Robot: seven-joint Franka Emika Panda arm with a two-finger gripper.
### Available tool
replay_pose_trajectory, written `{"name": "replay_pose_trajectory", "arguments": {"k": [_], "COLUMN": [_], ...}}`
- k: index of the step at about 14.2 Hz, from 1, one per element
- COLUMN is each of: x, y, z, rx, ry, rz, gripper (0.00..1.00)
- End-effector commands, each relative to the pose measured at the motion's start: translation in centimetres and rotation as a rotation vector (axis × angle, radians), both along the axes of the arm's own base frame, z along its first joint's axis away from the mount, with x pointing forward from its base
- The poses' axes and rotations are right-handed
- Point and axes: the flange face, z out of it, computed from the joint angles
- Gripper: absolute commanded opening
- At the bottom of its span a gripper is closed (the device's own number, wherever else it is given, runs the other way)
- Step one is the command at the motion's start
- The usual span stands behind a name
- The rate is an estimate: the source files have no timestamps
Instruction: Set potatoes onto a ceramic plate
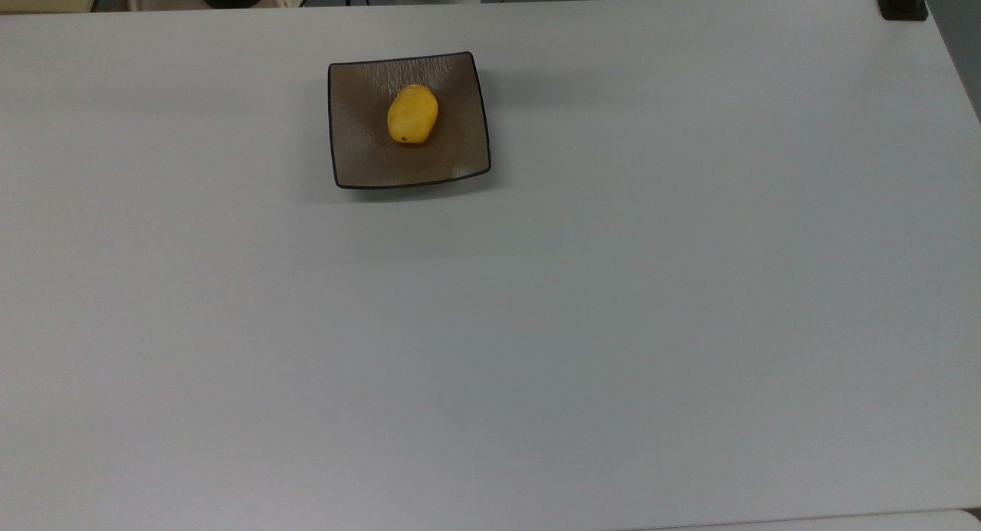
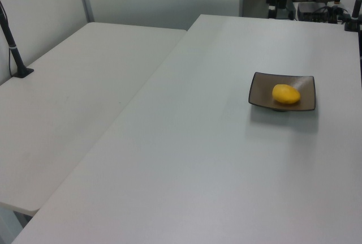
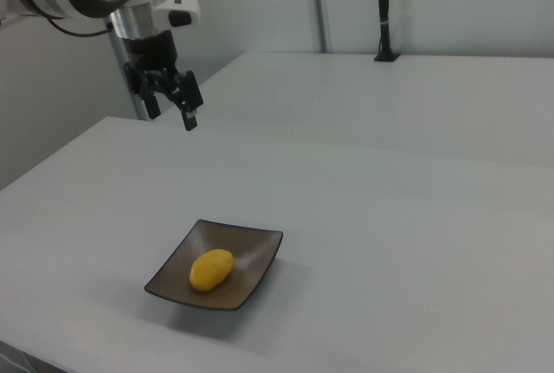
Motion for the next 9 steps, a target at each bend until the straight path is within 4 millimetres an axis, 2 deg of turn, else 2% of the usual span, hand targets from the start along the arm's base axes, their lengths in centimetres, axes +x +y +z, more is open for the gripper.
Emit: {"name": "replay_pose_trajectory", "arguments": {"k": [1, 5, 9], "x": [-1.0, 0.2, 1.0], "y": [0.3, 0.9, 0.1], "z": [1.1, 0.6, -0.1], "rx": [0.015, 0.017, 0.004], "ry": [-0.003, -0.084, -0.112], "rz": [-0.010, 0.103, 0.285], "gripper": [1.00, 1.00, 1.00]}}
